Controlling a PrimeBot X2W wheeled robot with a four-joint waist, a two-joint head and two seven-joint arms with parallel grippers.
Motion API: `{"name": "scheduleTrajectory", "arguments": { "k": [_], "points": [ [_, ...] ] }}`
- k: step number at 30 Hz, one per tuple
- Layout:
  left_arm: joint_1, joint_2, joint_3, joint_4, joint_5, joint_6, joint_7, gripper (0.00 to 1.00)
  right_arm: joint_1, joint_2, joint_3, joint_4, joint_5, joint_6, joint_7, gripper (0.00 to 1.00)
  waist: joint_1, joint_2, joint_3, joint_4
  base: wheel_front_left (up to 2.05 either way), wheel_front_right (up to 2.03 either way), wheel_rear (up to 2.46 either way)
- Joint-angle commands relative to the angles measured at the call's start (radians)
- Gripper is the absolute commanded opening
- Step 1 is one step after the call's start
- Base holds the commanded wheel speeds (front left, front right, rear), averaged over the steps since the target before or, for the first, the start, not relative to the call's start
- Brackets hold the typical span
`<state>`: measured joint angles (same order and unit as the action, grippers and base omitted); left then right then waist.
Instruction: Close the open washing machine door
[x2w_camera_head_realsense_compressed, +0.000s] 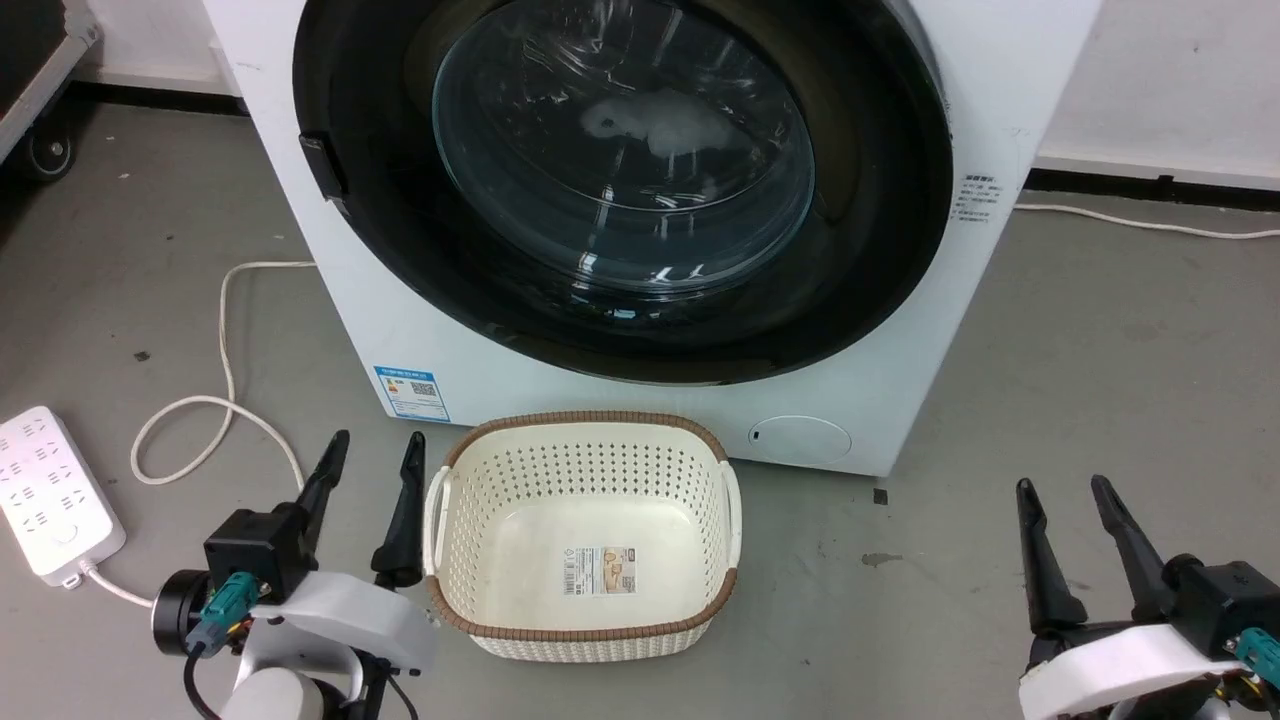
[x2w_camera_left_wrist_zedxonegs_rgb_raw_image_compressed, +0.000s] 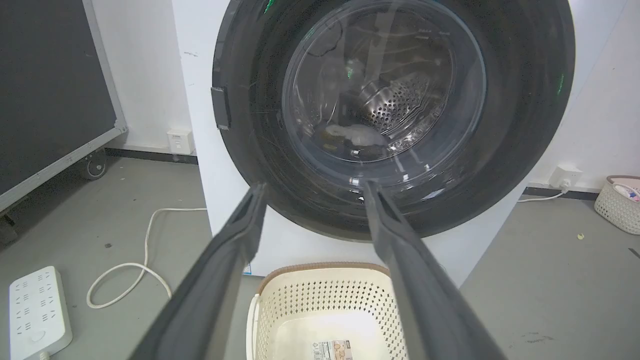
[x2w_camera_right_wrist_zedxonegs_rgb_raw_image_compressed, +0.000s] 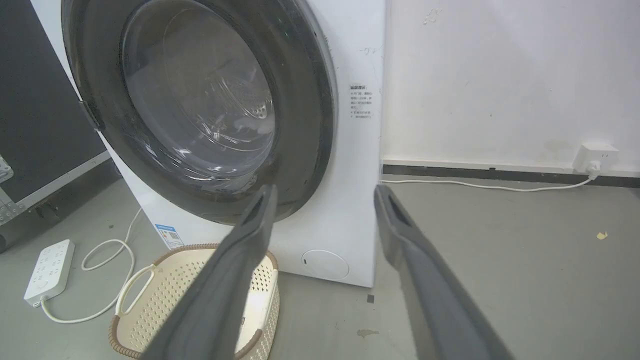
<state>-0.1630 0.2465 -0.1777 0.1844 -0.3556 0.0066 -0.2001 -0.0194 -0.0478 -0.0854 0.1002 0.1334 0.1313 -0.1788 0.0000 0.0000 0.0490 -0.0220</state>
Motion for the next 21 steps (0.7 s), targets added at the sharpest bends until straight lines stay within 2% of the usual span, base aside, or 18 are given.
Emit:
{"name": "scheduleTrajectory", "arguments": {
  "k": [1, 21],
  "points": [
    [0.0, -0.001, 0.0, 0.0, 0.0, 0.0, 0.001, 0.0, 0.0, 0.0, 0.0, 0.0, 0.0, 0.0, 0.001, 0.0, 0.0, 0.0, 0.0, 0.0, 0.0, 0.0, 0.0],
    [0.022, -0.028, 0.025, -0.025, 0.049, -0.001, 0.028, 0.0, 0.002, 0.0, 0.011, -0.014, -0.019, 0.0, 0.026, 0.0, 0.0, 0.0, -0.007, 0.003, 0.0, 0.0, 0.0]
  ]
}}
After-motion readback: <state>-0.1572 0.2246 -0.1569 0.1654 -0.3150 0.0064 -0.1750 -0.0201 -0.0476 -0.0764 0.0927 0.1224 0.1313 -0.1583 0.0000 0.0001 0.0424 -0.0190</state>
